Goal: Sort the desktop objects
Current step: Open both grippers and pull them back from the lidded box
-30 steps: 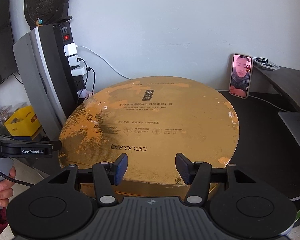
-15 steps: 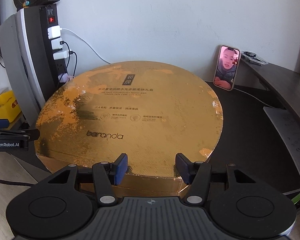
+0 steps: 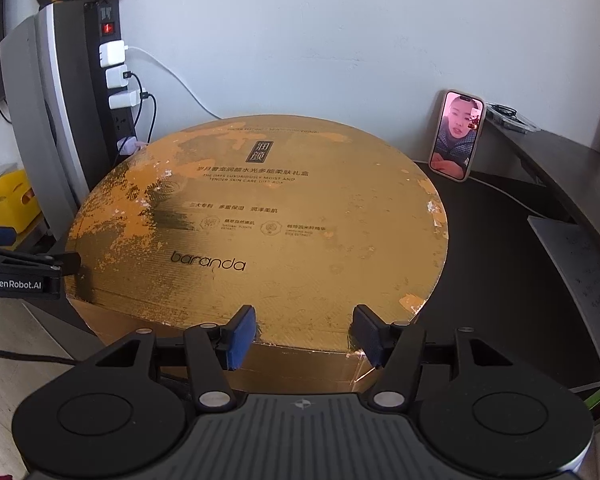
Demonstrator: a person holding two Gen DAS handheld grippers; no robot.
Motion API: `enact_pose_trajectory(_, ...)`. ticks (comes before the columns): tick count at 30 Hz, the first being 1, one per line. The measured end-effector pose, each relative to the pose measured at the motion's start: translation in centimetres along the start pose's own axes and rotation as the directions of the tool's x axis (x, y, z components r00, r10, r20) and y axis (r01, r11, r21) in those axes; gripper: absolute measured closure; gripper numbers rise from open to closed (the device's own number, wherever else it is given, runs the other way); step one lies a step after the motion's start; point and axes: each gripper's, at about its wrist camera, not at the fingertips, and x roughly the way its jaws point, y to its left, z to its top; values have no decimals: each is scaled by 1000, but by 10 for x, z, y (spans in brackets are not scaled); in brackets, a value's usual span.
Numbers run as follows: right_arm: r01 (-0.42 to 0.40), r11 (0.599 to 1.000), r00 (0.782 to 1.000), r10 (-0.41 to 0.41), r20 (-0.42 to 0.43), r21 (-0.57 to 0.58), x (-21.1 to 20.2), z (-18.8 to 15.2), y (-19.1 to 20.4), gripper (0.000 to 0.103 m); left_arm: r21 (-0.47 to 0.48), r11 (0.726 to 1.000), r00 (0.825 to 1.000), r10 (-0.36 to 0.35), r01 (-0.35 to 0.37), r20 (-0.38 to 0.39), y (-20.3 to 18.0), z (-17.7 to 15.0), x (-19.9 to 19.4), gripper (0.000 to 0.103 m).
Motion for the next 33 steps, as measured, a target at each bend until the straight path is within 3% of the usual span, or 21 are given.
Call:
enact_pose_trajectory(1, -7, 1000, 1000, 7, 12, 16, -4, 1, -3, 45, -1, 1000, 1000, 1, -1, 1, 0, 1, -1, 2)
enact_pose_trajectory(2, -15, 999, 1000, 14, 25, 32, -7, 3, -5, 35, -2, 1000, 1000, 1, -1, 1, 0, 1, -3, 2)
enact_pose_trajectory(3, -20, 999, 999, 19, 37, 43, -12, 4, -7, 17, -5, 1000, 1000, -1, 1, 9, 0, 4, -9, 2)
enact_pose_trajectory(5, -31, 998, 998, 28, 63, 56, -21, 7, -9, 4, 2, 1000, 1000, -3, 3, 14, -3, 8, -22, 1)
enact_pose_trajectory(12, -52, 995, 995, 44, 91, 90, -42, -1, -6, 1, 83, 989, 992, -117, 120, -44, -40, -7, -49, 0)
enact_pose_trajectory(18, -20, 997, 996, 13, 89, 80, -64, -17, 2, 1, 57, 989, 984, -126, 134, -127, -47, -25, -53, 0)
enact_pose_trajectory(33, 19, 1000, 995, -21, 93, 25, -102, -37, 22, 1, 64, 981, 976, -176, 185, -125, -50, -50, -86, 0)
